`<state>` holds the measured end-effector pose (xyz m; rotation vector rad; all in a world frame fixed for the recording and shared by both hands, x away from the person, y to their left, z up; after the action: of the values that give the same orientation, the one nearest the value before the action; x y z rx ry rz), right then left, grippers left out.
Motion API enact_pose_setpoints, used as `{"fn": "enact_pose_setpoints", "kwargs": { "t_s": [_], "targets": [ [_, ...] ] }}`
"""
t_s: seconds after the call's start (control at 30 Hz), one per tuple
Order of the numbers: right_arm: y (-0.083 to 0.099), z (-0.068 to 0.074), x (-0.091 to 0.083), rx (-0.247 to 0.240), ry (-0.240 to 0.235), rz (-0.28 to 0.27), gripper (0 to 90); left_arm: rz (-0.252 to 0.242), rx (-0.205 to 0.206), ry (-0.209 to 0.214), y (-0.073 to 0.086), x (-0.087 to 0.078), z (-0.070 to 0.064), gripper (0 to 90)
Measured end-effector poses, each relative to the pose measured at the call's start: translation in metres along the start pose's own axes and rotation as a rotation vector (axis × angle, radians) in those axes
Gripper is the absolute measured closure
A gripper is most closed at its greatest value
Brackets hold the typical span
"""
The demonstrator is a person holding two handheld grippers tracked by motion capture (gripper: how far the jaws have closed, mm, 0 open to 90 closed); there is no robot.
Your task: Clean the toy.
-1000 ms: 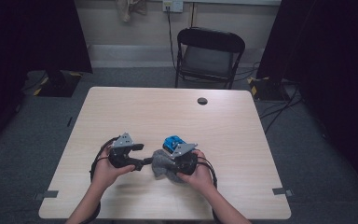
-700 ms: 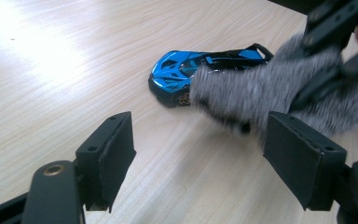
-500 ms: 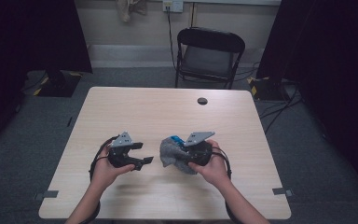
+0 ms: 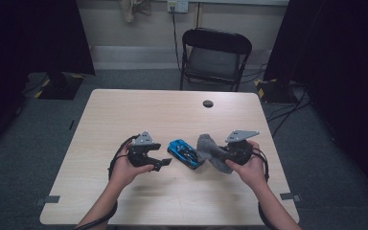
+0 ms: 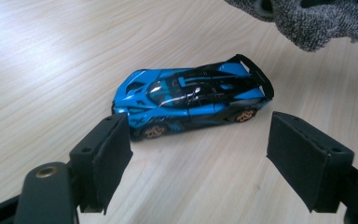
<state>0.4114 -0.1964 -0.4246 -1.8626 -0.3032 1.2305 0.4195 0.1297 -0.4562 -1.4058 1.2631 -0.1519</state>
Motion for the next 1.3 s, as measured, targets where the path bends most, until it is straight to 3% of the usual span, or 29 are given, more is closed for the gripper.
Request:
{"fn": "enact_pose_setpoints", "kwargs": {
  "t_s": [0.27, 0.53, 0.6, 0.73, 0.83, 1.03, 1.3],
  "targets": [
    [0.032, -0.014, -0.001, 0.048, 0.050, 0.055, 76.1, 0.034, 0.045, -0.011, -0.017, 0.035, -0.009, 22.1],
    [0.054, -0.014, 0.008, 0.073, 0.044, 0.081, 75.9, 0.067, 0.043, -0.001, -0.025, 0.070, -0.011, 21.6],
    [0.057, -0.013, 0.010, 0.079, 0.038, 0.083, 75.9, 0.086, 0.059, -0.013, -0.025, 0.077, -0.010, 20.1],
    [0.061, -0.011, 0.014, 0.080, 0.031, 0.088, 75.8, 0.081, 0.066, -0.024, -0.024, 0.087, -0.008, 19.2],
    [0.066, -0.009, 0.016, 0.086, 0.026, 0.096, 75.7, 0.087, 0.108, -0.004, -0.022, 0.093, -0.009, 15.3],
    [0.071, -0.006, 0.018, 0.091, 0.024, 0.086, 75.7, 0.060, 0.068, 0.013, -0.021, 0.098, -0.006, 12.9],
    [0.071, -0.004, 0.021, 0.086, 0.034, 0.094, 75.5, 0.009, 0.075, 0.040, -0.014, 0.098, -0.003, 11.7]
  ]
}}
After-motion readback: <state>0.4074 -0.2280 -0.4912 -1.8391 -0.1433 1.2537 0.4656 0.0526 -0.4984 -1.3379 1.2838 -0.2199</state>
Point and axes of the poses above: each handheld gripper's, and its own axes: x roughly forward along the jaws, y roughly out of its underside, z roughly to its left, the point moved 1 cm from there along x, roughly forward along the jaws, and after that the axes turned 13 degrees about -x, right-handed, at the moved point
